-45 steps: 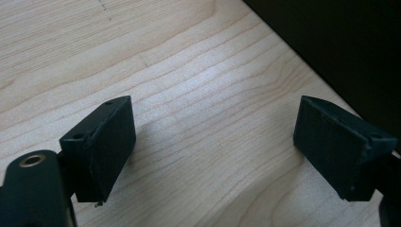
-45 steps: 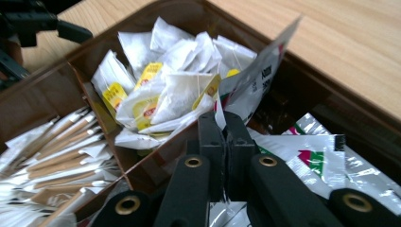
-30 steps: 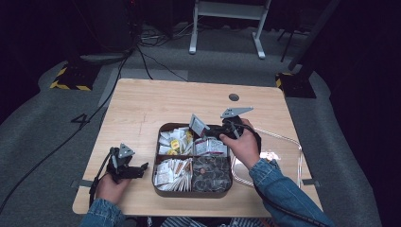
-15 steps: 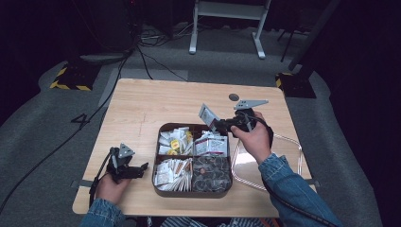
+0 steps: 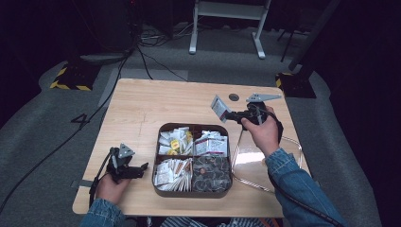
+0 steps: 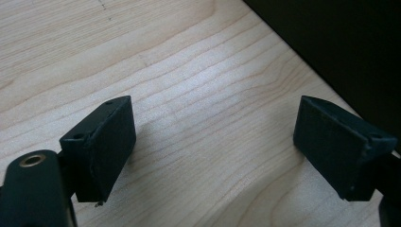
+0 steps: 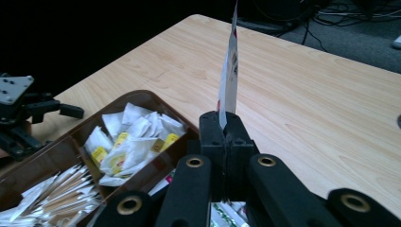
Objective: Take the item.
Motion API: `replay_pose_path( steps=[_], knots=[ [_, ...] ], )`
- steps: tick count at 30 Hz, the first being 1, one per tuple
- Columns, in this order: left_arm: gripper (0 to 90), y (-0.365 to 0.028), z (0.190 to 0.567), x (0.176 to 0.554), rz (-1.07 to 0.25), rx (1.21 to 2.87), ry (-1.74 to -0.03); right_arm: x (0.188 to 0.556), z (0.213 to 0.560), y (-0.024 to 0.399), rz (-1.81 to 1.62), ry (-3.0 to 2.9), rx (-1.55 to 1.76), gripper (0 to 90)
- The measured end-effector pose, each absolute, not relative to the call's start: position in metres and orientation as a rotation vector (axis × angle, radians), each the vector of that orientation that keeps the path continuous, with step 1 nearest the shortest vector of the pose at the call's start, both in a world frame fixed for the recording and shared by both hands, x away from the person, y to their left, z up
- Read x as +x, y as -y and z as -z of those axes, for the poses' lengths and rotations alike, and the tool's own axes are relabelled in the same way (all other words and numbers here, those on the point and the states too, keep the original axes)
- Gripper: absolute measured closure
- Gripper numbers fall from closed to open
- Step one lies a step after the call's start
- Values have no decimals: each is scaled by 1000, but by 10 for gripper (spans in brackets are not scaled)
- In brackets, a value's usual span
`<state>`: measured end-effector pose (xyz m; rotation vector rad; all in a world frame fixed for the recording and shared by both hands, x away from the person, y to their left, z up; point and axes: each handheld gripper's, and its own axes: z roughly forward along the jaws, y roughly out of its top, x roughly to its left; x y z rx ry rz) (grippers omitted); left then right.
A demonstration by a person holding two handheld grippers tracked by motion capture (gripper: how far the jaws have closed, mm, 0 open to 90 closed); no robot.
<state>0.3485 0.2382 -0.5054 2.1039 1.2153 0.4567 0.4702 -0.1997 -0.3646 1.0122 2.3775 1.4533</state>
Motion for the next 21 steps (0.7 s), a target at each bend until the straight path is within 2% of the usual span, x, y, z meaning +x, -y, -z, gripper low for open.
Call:
replay_pose_path(
  steps=[7,21],
  knots=[
    [142,-238,505,348,-456,2104,-1215,482,370,213,-1418,-2345,1066,895],
    [142,-238,505,349,-455,2104,-1214,506,404,237,-1336,-2309,1215,895]
  ],
)
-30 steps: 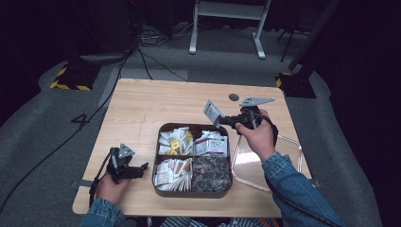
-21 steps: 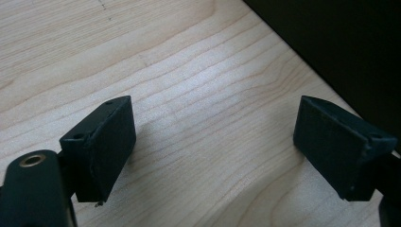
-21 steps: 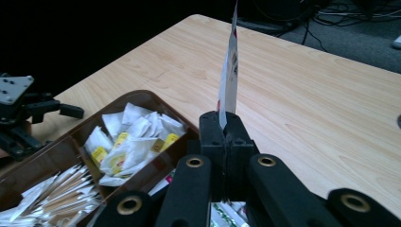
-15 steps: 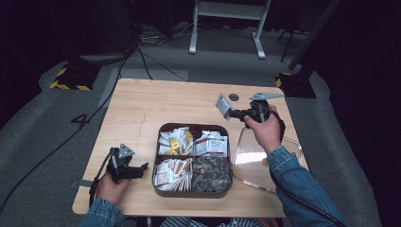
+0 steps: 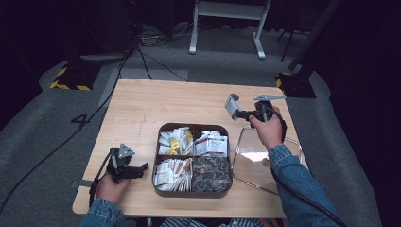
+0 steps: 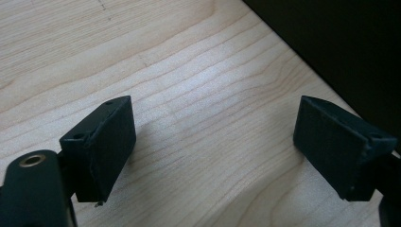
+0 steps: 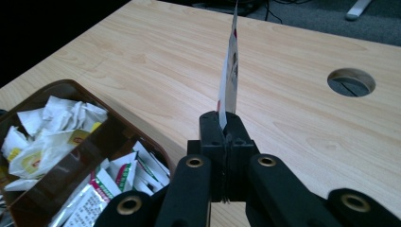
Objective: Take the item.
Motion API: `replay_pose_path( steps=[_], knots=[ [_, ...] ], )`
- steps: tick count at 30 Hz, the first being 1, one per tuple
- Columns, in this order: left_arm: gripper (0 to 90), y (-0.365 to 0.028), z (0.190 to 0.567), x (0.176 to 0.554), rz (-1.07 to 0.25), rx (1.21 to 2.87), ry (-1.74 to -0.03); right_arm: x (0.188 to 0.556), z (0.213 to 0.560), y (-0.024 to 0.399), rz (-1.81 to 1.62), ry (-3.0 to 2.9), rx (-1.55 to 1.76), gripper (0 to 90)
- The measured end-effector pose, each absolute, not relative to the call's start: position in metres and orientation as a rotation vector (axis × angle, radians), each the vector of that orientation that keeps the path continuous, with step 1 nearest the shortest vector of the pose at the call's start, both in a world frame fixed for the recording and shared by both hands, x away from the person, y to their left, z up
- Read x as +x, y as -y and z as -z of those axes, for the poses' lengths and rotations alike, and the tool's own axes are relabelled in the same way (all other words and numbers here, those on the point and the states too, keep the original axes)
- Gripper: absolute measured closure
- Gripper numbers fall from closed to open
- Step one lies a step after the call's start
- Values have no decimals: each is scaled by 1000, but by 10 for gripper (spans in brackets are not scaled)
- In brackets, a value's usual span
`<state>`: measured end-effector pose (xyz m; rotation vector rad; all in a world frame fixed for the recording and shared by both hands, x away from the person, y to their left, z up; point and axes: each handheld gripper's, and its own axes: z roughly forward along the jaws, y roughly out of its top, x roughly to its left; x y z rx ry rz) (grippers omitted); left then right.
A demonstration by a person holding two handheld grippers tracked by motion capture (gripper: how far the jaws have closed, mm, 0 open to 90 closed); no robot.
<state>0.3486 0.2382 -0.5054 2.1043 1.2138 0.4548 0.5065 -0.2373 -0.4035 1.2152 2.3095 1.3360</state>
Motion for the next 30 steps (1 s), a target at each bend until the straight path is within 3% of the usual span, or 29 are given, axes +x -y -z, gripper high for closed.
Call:
replay_pose_path(
  steps=[30],
  knots=[
    [141,-238,505,349,-455,2104,-1214,507,461,219,-1210,-2434,1247,895]
  ],
)
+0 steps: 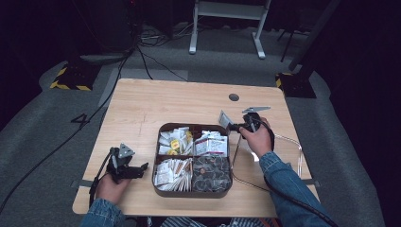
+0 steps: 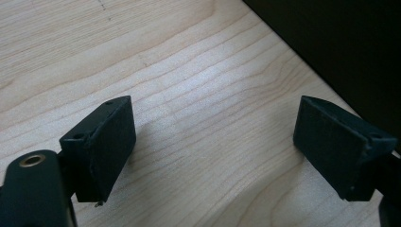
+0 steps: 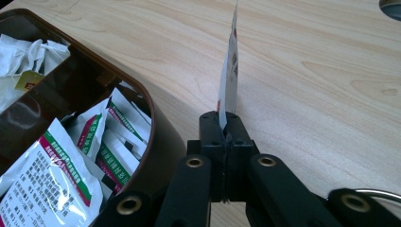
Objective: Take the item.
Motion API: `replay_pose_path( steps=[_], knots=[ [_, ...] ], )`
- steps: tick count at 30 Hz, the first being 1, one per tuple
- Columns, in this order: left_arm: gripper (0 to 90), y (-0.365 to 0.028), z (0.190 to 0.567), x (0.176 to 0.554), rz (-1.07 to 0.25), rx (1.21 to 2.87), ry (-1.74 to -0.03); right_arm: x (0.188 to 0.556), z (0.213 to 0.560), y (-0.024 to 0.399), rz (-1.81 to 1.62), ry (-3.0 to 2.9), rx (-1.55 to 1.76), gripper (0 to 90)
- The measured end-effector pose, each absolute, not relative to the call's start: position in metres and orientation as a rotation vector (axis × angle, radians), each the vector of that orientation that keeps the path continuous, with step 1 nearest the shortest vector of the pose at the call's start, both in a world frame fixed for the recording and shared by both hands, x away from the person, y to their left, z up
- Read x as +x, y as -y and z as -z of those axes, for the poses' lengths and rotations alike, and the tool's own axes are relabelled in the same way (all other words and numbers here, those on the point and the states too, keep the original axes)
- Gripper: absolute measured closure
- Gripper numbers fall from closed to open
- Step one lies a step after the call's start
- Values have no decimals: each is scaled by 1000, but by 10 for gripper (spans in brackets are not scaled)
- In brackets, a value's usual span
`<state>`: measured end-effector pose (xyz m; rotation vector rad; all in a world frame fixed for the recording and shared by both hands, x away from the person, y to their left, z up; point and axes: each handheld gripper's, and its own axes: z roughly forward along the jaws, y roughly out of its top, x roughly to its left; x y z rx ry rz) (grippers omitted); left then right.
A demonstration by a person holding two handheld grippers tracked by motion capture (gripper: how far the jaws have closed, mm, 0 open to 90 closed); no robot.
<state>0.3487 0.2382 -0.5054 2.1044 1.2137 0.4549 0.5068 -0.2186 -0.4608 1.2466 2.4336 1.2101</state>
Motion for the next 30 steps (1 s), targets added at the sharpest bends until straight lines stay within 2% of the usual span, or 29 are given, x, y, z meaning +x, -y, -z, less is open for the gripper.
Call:
replay_pose_path(
  steps=[12,16,22,25,30],
  knots=[
    [142,-238,505,349,-455,2104,-1214,507,466,217,-1194,-2445,1256,880],
    [142,-238,505,349,-455,2104,-1214,508,466,218,-1198,-2427,1259,819],
    [142,-238,505,349,-455,2104,-1214,511,466,224,-1161,-2355,1230,591],
    [142,-238,505,349,-455,2104,-1214,513,467,228,-1136,-2318,1224,508],
    [142,-238,505,349,-455,2104,-1214,515,469,235,-1136,-2280,1263,458]
  ],
)
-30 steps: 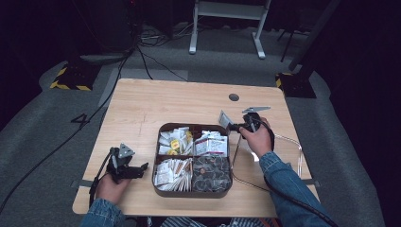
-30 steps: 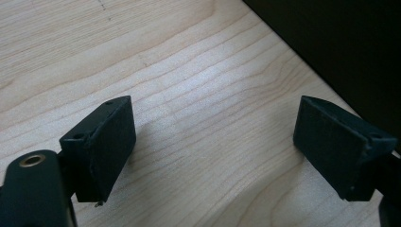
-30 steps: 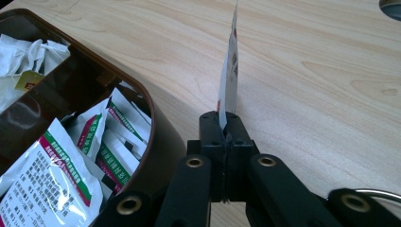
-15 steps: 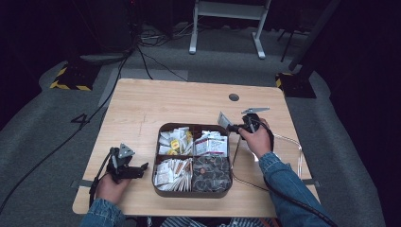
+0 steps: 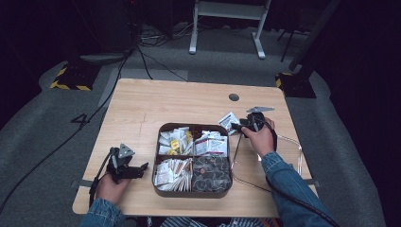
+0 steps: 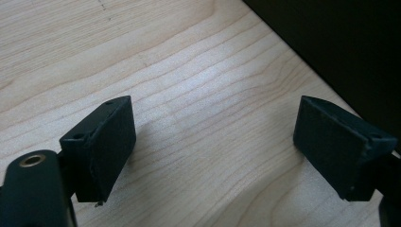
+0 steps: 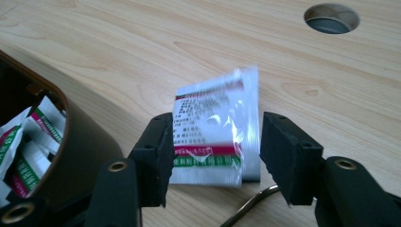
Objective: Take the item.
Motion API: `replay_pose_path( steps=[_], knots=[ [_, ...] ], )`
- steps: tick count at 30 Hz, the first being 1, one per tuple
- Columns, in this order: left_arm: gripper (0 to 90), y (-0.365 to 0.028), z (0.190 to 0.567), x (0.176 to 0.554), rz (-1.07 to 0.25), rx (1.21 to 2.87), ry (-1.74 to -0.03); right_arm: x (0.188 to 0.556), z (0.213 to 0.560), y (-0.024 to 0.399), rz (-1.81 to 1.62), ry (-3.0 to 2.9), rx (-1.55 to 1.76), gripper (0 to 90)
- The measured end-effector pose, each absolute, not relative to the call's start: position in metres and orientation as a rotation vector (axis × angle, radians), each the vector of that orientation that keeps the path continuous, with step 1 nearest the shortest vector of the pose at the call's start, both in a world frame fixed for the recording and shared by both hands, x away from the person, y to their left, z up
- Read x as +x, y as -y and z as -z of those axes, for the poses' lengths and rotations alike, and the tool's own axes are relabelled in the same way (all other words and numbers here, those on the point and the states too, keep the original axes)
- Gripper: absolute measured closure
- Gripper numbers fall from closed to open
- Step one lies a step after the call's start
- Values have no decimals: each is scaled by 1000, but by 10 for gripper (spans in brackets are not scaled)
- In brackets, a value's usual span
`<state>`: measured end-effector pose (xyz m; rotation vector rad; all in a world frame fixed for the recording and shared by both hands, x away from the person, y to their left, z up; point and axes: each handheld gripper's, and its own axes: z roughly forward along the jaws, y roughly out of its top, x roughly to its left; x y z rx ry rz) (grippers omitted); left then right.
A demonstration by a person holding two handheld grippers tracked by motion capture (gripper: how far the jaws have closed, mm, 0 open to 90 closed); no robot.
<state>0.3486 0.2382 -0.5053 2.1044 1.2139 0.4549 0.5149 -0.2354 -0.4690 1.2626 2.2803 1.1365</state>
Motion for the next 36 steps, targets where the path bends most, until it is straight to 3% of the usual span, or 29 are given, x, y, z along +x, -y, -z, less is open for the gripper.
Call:
replay_pose_path(
  steps=[14,36],
  knots=[
    [142,-238,505,350,-455,2103,-1214,508,456,247,-1173,-2239,1259,435],
    [143,-237,505,349,-457,2103,-1219,466,400,270,-1277,-2224,1140,412]
  ],
)
